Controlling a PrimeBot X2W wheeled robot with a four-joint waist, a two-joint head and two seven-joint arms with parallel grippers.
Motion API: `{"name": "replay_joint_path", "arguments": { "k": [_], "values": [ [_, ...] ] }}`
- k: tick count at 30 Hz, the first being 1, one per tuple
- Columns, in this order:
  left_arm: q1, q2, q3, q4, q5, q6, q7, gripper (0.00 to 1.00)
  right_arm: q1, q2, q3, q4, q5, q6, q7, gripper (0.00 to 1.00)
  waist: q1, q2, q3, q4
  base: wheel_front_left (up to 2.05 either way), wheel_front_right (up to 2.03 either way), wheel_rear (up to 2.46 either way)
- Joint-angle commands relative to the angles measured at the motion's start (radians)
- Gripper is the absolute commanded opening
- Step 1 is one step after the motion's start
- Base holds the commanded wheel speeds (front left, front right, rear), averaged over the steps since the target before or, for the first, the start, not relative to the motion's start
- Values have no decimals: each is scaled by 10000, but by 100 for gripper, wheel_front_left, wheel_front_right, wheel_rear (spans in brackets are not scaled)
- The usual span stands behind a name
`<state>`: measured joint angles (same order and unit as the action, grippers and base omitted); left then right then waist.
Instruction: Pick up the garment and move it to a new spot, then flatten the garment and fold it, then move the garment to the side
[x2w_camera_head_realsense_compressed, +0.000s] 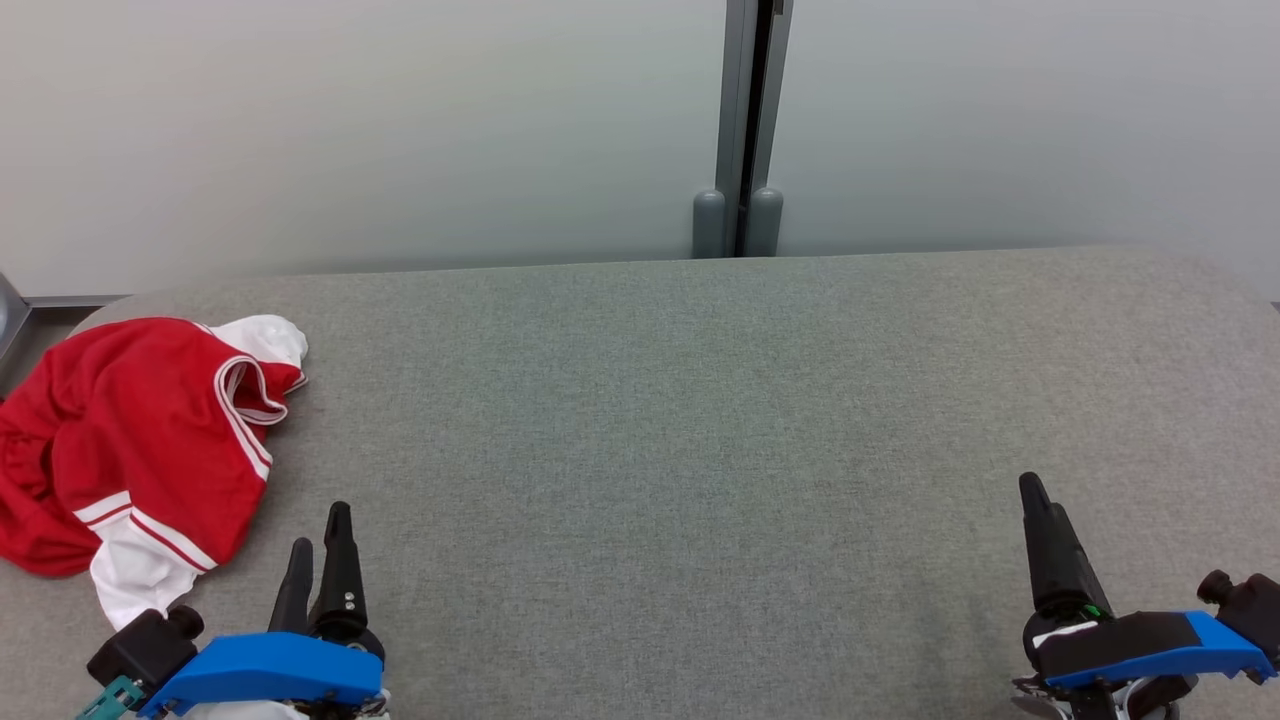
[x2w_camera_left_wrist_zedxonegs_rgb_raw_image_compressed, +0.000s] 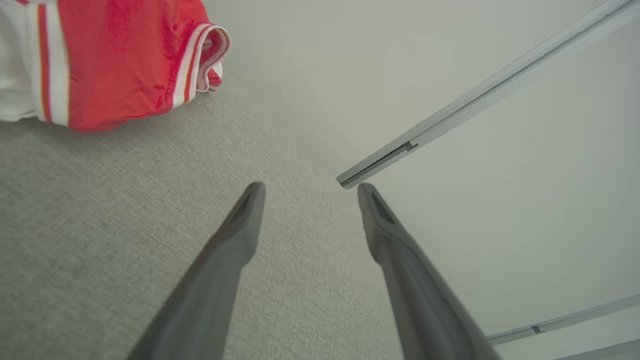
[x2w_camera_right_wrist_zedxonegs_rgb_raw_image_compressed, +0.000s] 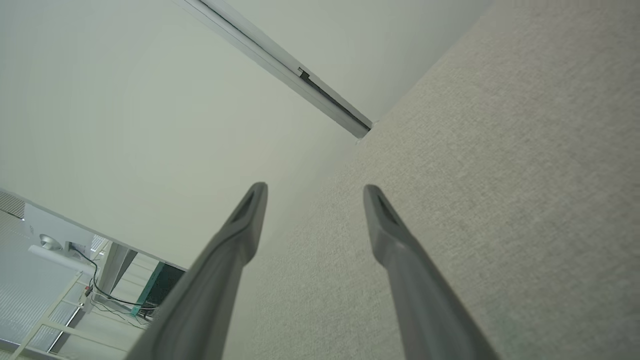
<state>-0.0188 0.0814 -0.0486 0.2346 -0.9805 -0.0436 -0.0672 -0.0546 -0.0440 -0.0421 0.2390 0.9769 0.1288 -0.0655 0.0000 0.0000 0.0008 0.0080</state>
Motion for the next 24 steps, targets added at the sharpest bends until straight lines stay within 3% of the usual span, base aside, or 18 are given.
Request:
{"name": "replay_joint_path", "arguments": {
  "k": [1,24],
  "values": [
    [-98,109,-104,-102,399,71,-116,100,-73,-58,14,-156,-424,14,-133,100,0,0,-1,6,0,0,0],
    [84,444,-624,-153,3185,510,-801,100,-100,-70,213,-133,-3498,19,-718,100,0,0,-46,1,0,0,0]
  ]
}}
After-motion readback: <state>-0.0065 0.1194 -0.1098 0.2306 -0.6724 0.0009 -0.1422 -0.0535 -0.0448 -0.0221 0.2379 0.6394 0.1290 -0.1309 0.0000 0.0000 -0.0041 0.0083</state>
